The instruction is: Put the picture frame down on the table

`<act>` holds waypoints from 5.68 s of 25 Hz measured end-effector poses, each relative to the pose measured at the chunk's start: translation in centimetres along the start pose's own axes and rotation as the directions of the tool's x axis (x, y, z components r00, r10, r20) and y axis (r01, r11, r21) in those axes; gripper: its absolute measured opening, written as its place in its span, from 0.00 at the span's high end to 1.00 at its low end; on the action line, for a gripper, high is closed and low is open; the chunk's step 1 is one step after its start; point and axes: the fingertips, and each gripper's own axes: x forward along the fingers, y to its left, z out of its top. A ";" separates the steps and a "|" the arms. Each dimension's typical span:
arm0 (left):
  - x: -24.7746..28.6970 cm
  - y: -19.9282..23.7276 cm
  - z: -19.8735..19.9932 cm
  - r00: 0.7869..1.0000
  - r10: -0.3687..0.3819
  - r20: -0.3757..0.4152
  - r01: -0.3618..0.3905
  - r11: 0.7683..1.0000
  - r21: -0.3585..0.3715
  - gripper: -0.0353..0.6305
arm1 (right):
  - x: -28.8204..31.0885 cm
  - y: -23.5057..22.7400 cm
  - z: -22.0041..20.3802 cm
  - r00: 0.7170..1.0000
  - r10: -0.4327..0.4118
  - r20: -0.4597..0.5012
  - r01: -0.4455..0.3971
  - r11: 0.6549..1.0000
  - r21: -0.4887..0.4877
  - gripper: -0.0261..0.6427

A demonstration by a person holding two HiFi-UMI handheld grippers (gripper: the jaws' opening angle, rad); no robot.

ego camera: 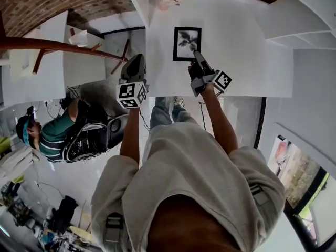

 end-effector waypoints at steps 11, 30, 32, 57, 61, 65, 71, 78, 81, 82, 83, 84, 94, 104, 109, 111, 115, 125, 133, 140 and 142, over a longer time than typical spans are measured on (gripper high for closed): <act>1.2 2.0 -2.3 0.999 -0.021 -0.041 0.020 0.999 -0.028 0.92 | 2.7 -3.8 -1.8 0.997 -0.070 -0.007 0.070 0.998 0.006 0.83; 0.4 2.1 -3.8 0.998 -0.021 -0.067 0.018 0.999 -0.048 0.92 | 5.1 -7.3 -2.1 0.991 -0.131 0.031 0.130 0.991 0.029 0.83; 0.2 1.9 -3.8 0.998 -0.019 -0.063 0.016 0.999 -0.049 0.92 | 4.9 -7.4 -2.1 0.989 -0.142 0.028 0.142 0.990 0.019 0.83; -1.0 1.2 -4.3 0.999 -0.026 -0.043 0.023 0.997 -0.069 0.92 | 4.4 -9.2 -7.7 0.768 -0.515 -0.381 0.023 0.616 -0.787 0.58; -0.9 0.9 -4.4 0.999 -0.027 -0.042 0.024 0.997 -0.070 0.92 | 4.0 -10.1 -8.0 0.725 -0.576 -0.378 -0.035 0.517 -0.855 0.56; -0.9 0.6 -4.4 0.999 -0.029 -0.041 0.026 0.997 -0.071 0.92 | 3.5 -10.8 -7.8 0.688 -0.642 -0.339 -0.068 0.407 -0.911 0.56; -0.8 0.1 -4.2 0.999 -0.033 -0.037 0.031 0.997 -0.070 0.92 | 3.1 -11.4 -7.6 0.667 -0.678 -0.309 -0.078 0.349 -0.934 0.56; -1.0 -0.2 -3.7 0.999 -0.031 -0.031 0.029 0.998 -0.064 0.92 | 2.8 -10.7 -7.3 0.694 -0.659 -0.290 -0.054 0.354 -0.934 0.56; -1.1 -0.4 -3.5 0.999 -0.030 -0.028 0.028 0.998 -0.060 0.92 | 2.6 -9.8 -6.7 0.721 -0.644 -0.254 -0.028 0.339 -0.940 0.63; -1.2 -0.6 -3.4 0.999 -0.030 -0.027 0.028 0.998 -0.058 0.92 | 2.5 -9.4 -6.4 0.732 -0.639 -0.235 -0.016 0.329 -0.944 0.66; -1.3 -0.7 -3.3 0.999 -0.030 -0.025 0.029 0.998 -0.056 0.92 | 2.4 -9.1 -6.1 0.743 -0.632 -0.218 -0.007 0.319 -0.948 0.72; -1.3 -0.9 -3.1 0.999 -0.030 -0.023 0.029 0.998 -0.053 0.92 | 2.3 -8.7 -5.9 0.754 -0.625 -0.205 -0.001 0.311 -0.951 0.77; -2.6 -2.6 -1.8 1.000 -0.031 -0.001 0.031 0.999 -0.027 0.92 | 0.6 -5.4 -5.4 0.822 -0.548 -0.158 0.034 0.324 -0.945 0.92; -4.2 -3.4 -0.1 1.000 -0.012 0.029 0.012 1.000 -0.001 0.92 | -0.2 0.7 -4.0 0.907 -0.414 -0.082 0.054 0.306 -0.950 0.92; -5.1 -3.7 1.0 0.999 0.001 0.054 -0.002 1.000 0.017 0.92 | -0.7 3.9 -3.4 0.939 -0.340 -0.055 0.056 0.307 -0.950 0.93; -5.5 -3.8 1.5 0.998 0.004 0.065 -0.005 1.000 0.023 0.92 | -1.1 5.0 -3.1 0.947 -0.317 -0.043 0.059 0.306 -0.950 0.93; -6.1 -3.9 3.0 0.996 0.009 0.091 -0.012 0.999 0.034 0.92 | -1.7 6.8 -2.6 0.957 -0.289 -0.025 0.067 0.303 -0.951 0.93; -6.5 -4.1 7.2 0.986 0.008 0.169 -0.020 0.997 0.072 0.92 | -2.0 10.9 -0.9 0.975 -0.220 0.020 0.084 0.283 -0.955 0.93; -6.3 -5.0 9.9 0.975 -0.001 0.220 -0.020 0.995 0.095 0.92 | -2.2 13.4 0.6 0.985 -0.167 0.048 0.093 0.273 -0.957 0.93; -6.4 -5.8 10.7 0.971 -0.007 0.239 -0.017 0.995 0.097 0.92 | -2.4 14.9 1.1 0.988 -0.142 0.061 0.096 0.256 -0.962 0.93; -6.4 -6.0 10.9 0.970 -0.008 0.241 -0.016 0.995 0.098 0.92 | -2.4 15.2 1.2 0.988 -0.140 0.061 0.095 0.251 -0.963 0.93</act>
